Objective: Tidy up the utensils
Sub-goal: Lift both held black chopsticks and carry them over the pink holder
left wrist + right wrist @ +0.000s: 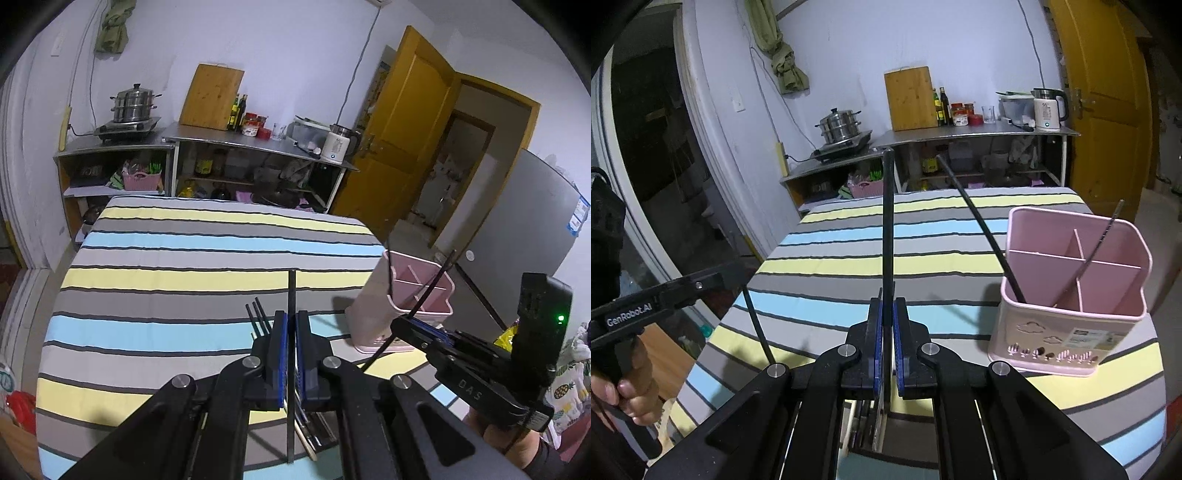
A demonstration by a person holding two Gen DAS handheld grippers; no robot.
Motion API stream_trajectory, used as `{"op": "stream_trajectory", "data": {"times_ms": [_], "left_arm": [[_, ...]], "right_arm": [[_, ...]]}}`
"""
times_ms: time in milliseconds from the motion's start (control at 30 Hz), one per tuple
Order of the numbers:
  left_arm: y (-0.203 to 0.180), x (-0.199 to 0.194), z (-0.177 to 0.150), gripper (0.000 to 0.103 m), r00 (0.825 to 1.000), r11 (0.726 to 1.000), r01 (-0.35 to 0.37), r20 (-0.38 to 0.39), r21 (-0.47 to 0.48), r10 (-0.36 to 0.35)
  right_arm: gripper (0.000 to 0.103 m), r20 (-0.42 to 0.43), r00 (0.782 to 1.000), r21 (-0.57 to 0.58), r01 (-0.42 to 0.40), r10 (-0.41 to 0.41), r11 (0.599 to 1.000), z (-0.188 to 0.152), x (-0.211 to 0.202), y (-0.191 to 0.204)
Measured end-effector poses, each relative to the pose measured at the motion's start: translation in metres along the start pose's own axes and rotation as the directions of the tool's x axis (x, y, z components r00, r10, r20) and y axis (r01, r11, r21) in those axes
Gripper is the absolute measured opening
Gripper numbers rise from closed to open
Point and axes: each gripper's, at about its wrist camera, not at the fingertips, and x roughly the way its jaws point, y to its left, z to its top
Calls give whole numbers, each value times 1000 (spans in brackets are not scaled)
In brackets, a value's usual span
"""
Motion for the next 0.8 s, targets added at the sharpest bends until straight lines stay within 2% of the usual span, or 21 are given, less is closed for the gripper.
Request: {"op": "stream_trajectory", "data": {"times_ms": [333, 800], "left_arm": [[-20, -25, 9, 4, 999, 999, 43, 27, 27, -44], [-72, -22, 36, 4, 991, 987, 127, 38, 96, -132]], "right_arm": [[5, 38, 999, 11, 9, -9, 1000, 0, -26, -9], [5, 121, 990, 67, 61, -69, 996, 13, -78, -44]]}}
